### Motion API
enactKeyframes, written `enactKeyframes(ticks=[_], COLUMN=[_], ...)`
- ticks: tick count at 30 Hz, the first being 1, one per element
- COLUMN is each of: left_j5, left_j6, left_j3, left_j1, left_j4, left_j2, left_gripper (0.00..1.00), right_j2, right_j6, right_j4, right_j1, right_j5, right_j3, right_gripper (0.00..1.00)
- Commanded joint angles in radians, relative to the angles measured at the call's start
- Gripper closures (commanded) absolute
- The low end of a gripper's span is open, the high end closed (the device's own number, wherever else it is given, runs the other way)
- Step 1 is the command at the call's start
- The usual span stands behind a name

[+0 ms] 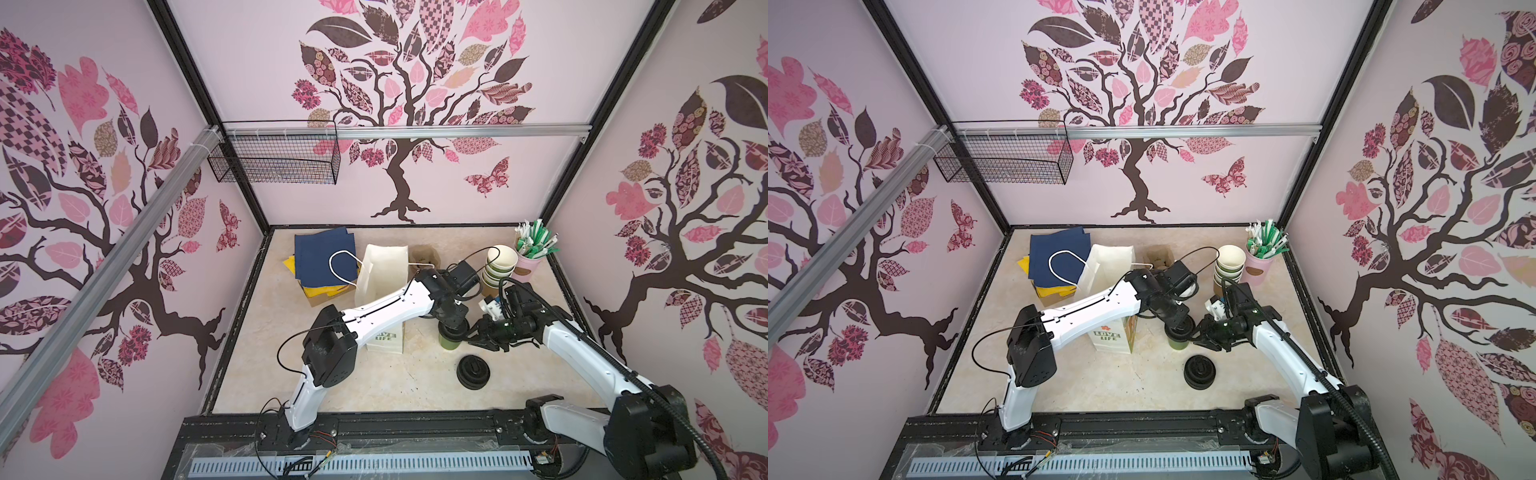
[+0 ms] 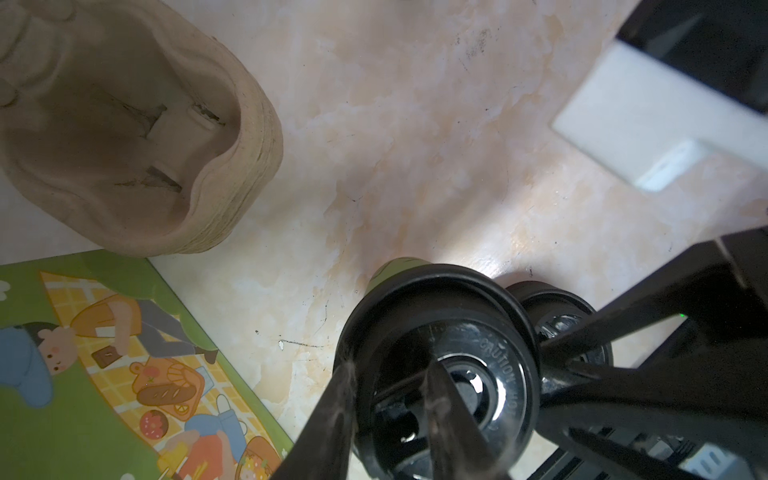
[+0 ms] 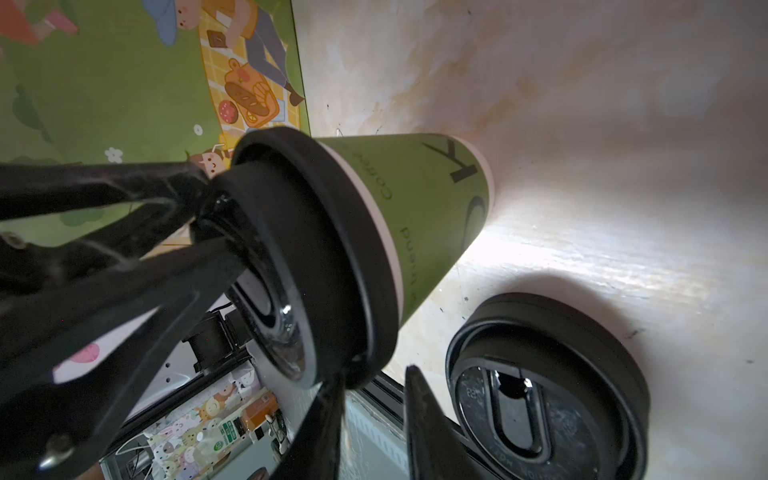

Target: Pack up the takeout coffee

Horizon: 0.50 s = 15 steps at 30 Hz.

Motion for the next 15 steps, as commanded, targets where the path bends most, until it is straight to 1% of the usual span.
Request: enactKeyframes(ticks=[1,4,6,8,9,11,13,15], left_j5=[0.0,0.0,0.0,0.0,0.0,0.0,-0.001,-0.002], left_j6=[0.014,0.017,0.017,0.018,0.016,0.017,0.017,0.018], left_j3=[-0.051,-0.051,-0.051,-0.051,-0.053,-0.051,-0.051,-0.051], left_j1=[-0.002,-0.002,-0.002,-0.001,-0.001,-0.001,-0.002,-0.001], left_j4=[-0.045,-0.046,-0.046,-0.046,-0.046,-0.046,-0.047,-0.046], left_j2=[0.039,0.042,0.043,0.043,0.042,0.042,0.04,0.039], left_gripper=[0.68,0.68,0.68,0.68,0.68,0.68,0.68,0.68], right_j2=[0.053,0.072,0.07,0.037,0.008,-0.079,-0.151,-0.163], right_j6=[0.018,0.025,0.024,0.028,0.036,0.095,0.162,0.196], right_j4=[-0.051,-0.061,-0.06,-0.045,-0.028,0.023,0.072,0.081], right_j1=[0.008,0.013,0.013,0.013,0.013,0.013,0.013,0.012], right_j5=[0.281,0.301,0.285,0.227,0.179,0.14,0.154,0.162], right_j3=[-0.034,-0.028,-0.023,-0.012,0.0,0.026,0.039,0.05], right_gripper=[0.75,0.76,0.76,0.76,0.76,0.76,0.76,0.76])
